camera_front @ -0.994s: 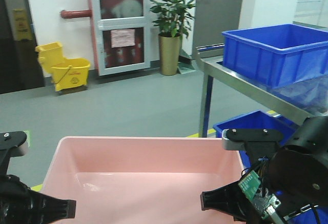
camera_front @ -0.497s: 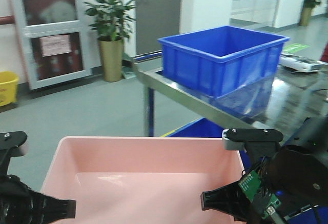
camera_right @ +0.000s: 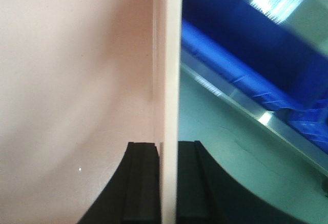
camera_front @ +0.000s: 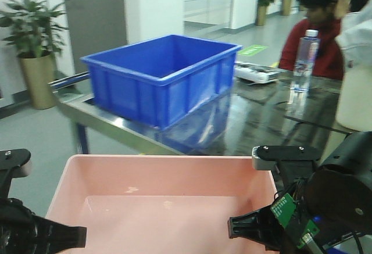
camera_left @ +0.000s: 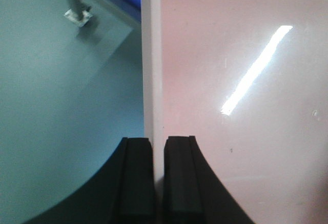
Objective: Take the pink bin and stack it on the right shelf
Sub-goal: 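Hold the pink bin with both grippers while the base turns and drives, then lower the held pink bin onto the metal table surface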
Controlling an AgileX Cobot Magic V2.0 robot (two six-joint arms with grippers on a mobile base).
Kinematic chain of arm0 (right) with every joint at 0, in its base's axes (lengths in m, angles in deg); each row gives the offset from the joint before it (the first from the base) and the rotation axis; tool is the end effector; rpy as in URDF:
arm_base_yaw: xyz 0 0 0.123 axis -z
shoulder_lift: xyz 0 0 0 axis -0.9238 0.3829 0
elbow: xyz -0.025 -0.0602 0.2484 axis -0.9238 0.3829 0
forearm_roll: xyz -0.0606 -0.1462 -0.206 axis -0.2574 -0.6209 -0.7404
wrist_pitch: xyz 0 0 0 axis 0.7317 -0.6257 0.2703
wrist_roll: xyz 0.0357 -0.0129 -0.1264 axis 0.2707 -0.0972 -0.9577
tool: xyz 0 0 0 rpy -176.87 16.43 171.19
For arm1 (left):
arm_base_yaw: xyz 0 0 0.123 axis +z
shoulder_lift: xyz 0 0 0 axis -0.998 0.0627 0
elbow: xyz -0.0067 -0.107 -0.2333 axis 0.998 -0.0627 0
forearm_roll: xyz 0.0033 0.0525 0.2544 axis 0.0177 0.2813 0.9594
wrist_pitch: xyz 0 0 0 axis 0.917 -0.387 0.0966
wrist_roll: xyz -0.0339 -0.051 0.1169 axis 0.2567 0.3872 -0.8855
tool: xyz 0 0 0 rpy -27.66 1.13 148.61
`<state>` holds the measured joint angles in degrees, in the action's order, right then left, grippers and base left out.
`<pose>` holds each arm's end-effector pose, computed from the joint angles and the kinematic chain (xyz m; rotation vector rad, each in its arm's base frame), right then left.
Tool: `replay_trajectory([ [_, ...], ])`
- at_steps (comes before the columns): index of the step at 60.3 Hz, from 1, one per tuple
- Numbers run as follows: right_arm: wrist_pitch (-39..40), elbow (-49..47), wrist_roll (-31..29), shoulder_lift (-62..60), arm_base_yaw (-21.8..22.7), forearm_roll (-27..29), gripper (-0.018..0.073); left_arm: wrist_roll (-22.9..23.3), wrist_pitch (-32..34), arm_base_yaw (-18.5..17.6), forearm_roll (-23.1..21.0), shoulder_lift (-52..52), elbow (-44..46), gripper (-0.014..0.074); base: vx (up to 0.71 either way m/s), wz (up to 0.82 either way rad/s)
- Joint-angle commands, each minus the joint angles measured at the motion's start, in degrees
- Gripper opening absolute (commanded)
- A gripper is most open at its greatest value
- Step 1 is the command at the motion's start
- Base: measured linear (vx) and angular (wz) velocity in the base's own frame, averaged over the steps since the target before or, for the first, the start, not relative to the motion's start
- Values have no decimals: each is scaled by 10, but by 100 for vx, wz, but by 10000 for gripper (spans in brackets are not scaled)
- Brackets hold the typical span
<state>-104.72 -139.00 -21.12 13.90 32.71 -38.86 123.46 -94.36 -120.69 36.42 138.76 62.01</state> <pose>0.2711 0.1522 0.2518 -0.0332 2.6602 0.0589 0.2334 -0.1237 0.2724 -0.0574 2.4876 -0.2170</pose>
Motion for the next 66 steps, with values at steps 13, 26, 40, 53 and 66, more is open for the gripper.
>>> replay_trajectory([
  [13, -6, -13, -2, -19, 6, -55, 29, 4, 20, 0, 32, -18, 19, 175, 23, -59],
  [26, -6, -13, -2, -19, 6, -55, 29, 4, 20, 0, 32, -18, 19, 175, 21, -65],
  [40, -7, -13, -2, -19, 6, -54, 29, 4, 20, 0, 32, -18, 19, 175, 18, -63],
  [53, -7, -13, -2, -19, 6, -55, 29, 4, 20, 0, 32, -18, 19, 175, 16, -52],
  [66, -7, -13, -2, -19, 6, -54, 29, 4, 20, 0, 32, -18, 19, 175, 16, -29],
])
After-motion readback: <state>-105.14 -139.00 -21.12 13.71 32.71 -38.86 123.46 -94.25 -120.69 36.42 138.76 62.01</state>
